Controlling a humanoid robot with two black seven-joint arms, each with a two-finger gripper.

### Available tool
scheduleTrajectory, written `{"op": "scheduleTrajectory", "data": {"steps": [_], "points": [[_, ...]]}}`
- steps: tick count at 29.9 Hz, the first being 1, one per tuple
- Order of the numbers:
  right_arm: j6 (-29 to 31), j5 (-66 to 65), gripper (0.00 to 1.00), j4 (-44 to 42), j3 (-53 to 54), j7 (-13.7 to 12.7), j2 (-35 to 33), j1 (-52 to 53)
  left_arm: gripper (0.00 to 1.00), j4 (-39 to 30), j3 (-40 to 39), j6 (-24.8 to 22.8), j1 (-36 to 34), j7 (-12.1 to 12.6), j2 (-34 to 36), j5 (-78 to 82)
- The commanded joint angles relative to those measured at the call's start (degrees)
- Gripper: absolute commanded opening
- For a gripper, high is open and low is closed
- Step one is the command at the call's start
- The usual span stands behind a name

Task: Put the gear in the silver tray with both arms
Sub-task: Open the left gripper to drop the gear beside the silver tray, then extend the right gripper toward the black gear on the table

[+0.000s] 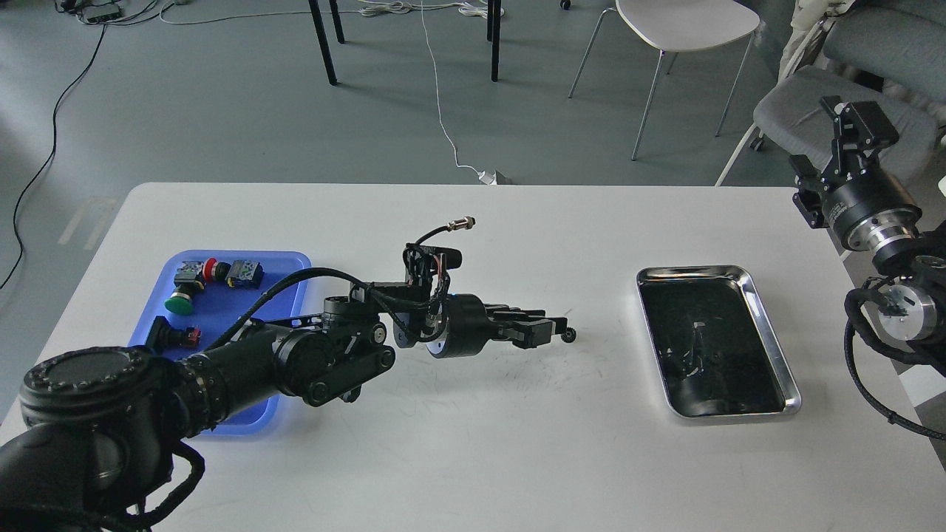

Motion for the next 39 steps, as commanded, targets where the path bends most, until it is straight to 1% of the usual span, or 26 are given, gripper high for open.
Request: {"op": "scheduleTrajectory", "data": {"steps": [1, 3, 7, 11, 12, 14, 15, 16, 19, 22, 24, 25, 26, 29, 34, 39], "points": [[0.1, -1.8, 0.94, 0.2, -0.1, 0.0, -0.2, 0.3, 0.56, 0.0, -0.1, 0.1, -0.5, 0.0, 0.0, -4.4], [0.6, -5.1, 0.94, 0.3, -0.5, 0.0, -0.2, 0.6, 0.60, 0.0, -0.2, 0.2, -0.7, 0.0, 0.0, -6.2], [0.7, -7.7, 0.94, 0.5, -2.3, 0.0, -0.4, 1.9, 0.61, 0.0, -1.2, 0.2, -1.7, 0.0, 0.0, -8.8], [0.7, -7.7, 0.94, 0.8, -5.4, 0.0, -0.4, 4.5, 0.65, 0.0, -5.2, 0.2, -2.1, 0.0, 0.0, -10.7], [0.7, -7.7, 0.94, 0.9, -6.6, -1.1, -0.4, 5.5, 0.65, 0.0, -6.2, 0.2, -2.2, 0.0, 0.0, -11.0], [0.7, -7.8, 0.94, 0.4, -10.6, -4.0, -0.5, 7.4, 0.65, 0.0, -8.0, 0.2, -2.3, 0.0, 0.0, -11.4], [0.7, -7.8, 0.94, 0.7, -12.9, -5.0, -0.5, 8.5, 0.65, 0.0, -8.4, 0.2, -2.3, 0.0, 0.0, -11.4], [0.7, -7.8, 0.94, 1.0, -15.4, -5.3, -0.5, 10.0, 0.66, 0.0, -8.8, 0.2, -2.5, 0.0, 0.0, -11.4], [0.7, -7.7, 0.94, 1.2, -22.1, -5.6, -0.4, 14.5, 0.68, 0.0, -10.3, 0.2, -2.7, 0.0, 0.0, -12.9], [0.7, -8.7, 0.94, 1.8, -27.5, -5.6, -0.4, 18.2, 0.75, 0.2, -10.7, 0.2, -3.0, 0.0, 0.0, -17.0], [0.7, -10.5, 0.94, 2.3, -31.3, -5.6, -0.4, 21.3, 0.78, 0.3, -10.7, 0.2, -4.0, 0.0, 1.2, -21.5], [0.7, -11.7, 0.94, 2.5, -33.3, -5.6, -0.4, 22.7, 0.81, 0.4, -10.7, 0.2, -4.4, 0.0, 1.9, -24.5], [0.8, -12.9, 0.94, 3.1, -35.1, -5.5, -0.4, 23.8, 0.87, 0.9, -10.7, 0.2, -4.9, 0.0, 2.6, -27.7], [1.2, -16.4, 0.94, 5.8, -38.1, -5.4, -0.4, 26.0, 0.98, 2.3, -10.5, 0.2, -5.8, 0.0, 4.9, -34.3], [2.4, -23.5, 0.94, 8.7, -38.8, -5.4, -0.2, 26.8, 0.98, 8.4, -10.6, -0.4, -5.9, 0.0, 6.2, -40.0], [5.2, -32.2, 0.94, 8.8, -39.6, -5.2, 0.5, 27.0, 0.98, 9.9, -11.0, -0.5, -6.0, 0.0, 8.3, -47.0]]}}
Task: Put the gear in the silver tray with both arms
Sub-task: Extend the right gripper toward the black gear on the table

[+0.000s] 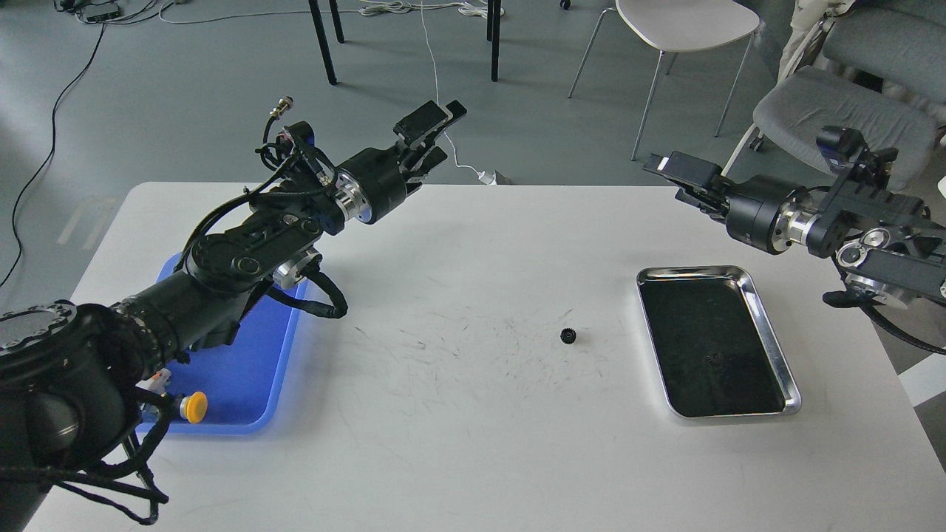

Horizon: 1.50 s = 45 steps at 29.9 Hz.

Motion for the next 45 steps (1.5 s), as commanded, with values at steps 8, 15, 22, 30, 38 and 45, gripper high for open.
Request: {"op": "scheduleTrajectory", "data": {"steps": [8, 15, 22, 30, 38, 45], "points": [[5.2, -16.1, 0.96, 0.4, -7.3, 1.0, 0.6, 5.3, 0.98, 2.0, -0.4, -2.0, -0.1, 0.0, 3.6, -20.0], [5.3, -29.6, 0.96, 0.1, -10.8, 2.4, 4.2, 7.6, 0.99, 2.2, -3.1, -4.4, 0.2, 0.0, 6.1, -28.9], [5.3, -37.5, 0.96, -0.5, -18.2, 4.7, 8.1, 11.8, 0.98, 2.5, -8.9, -6.3, 1.3, 0.0, 6.9, -30.6], [4.9, -42.1, 0.95, -3.6, -22.7, 5.2, 14.7, 13.4, 0.98, 6.0, -11.9, -9.2, 2.0, 0.0, 7.0, -34.5], [4.5, -42.8, 0.92, -7.4, -27.1, 5.4, 21.6, 13.8, 0.99, 10.1, -15.0, -8.8, 4.2, 1.3, 7.0, -39.8], [4.4, -42.9, 0.88, -11.1, -29.5, 5.4, 26.0, 13.0, 0.99, 10.5, -16.0, -8.5, 5.6, 1.5, 7.6, -40.4]]}}
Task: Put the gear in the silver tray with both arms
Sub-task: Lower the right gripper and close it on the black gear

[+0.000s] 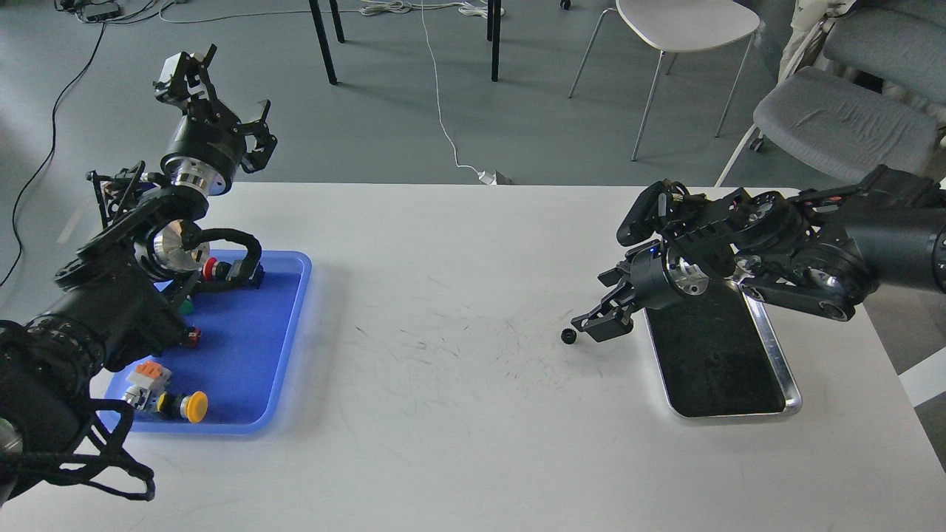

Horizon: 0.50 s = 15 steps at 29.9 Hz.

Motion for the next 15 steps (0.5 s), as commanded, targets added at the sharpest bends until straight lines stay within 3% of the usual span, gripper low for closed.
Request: {"op": "scheduleTrajectory", "data": {"steps": [1, 15], "points": [[-0.1, 0.1, 0.88, -3.0, -1.4, 0.0, 2.6, -0.6, 0.99, 0.2, 0.0, 0.2, 0.7, 0.0, 0.4, 0.0], [-0.1, 0.2, 0.79, -5.5, -3.0, 0.0, 7.9, -3.0, 0.99, 0.1, 0.1, -0.1, 0.8, 0.0, 1.6, 0.0]]}}
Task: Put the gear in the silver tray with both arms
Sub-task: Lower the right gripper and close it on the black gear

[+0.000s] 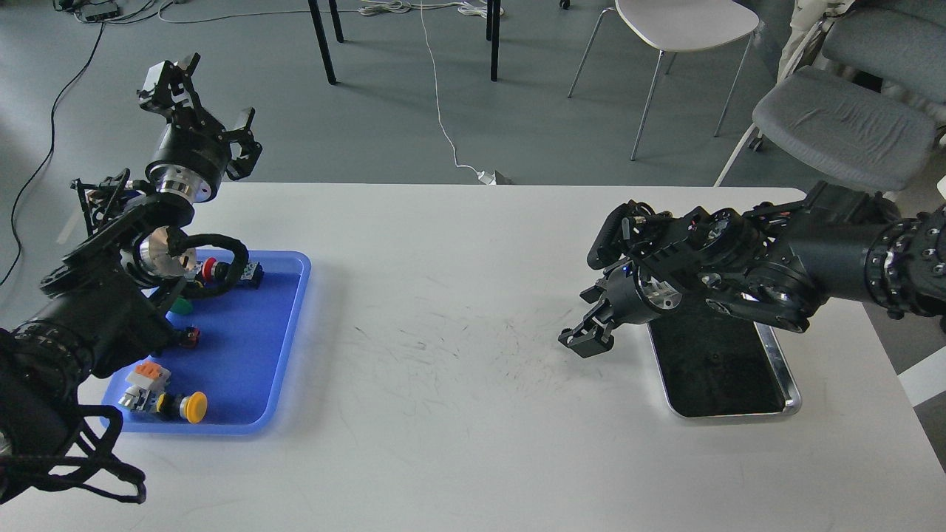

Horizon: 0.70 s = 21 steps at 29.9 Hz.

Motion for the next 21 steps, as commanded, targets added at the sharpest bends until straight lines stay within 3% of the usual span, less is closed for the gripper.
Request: {"op": "scheduleTrajectory", "data": {"steps": [1, 14, 21], "points": [[0.1, 0.0, 0.79, 0.0, -0.2, 0.0, 0.3, -0.1, 0.99, 0.0, 0.1, 0.0, 0.1, 0.0, 0.2, 0.0], [0.4, -0.2, 0.51, -0.6, -2.6, 0.0, 0.8, 0.2, 0.99, 0.1, 0.2, -0.1, 0.6, 0.0, 0.7, 0.0], [0.4, -0.1, 0.49, -2.0, -2.5, 0.0, 1.1, 0.0, 0.99, 0.0, 0.2, -0.2, 0.7, 0.0, 1.0, 0.1]]}}
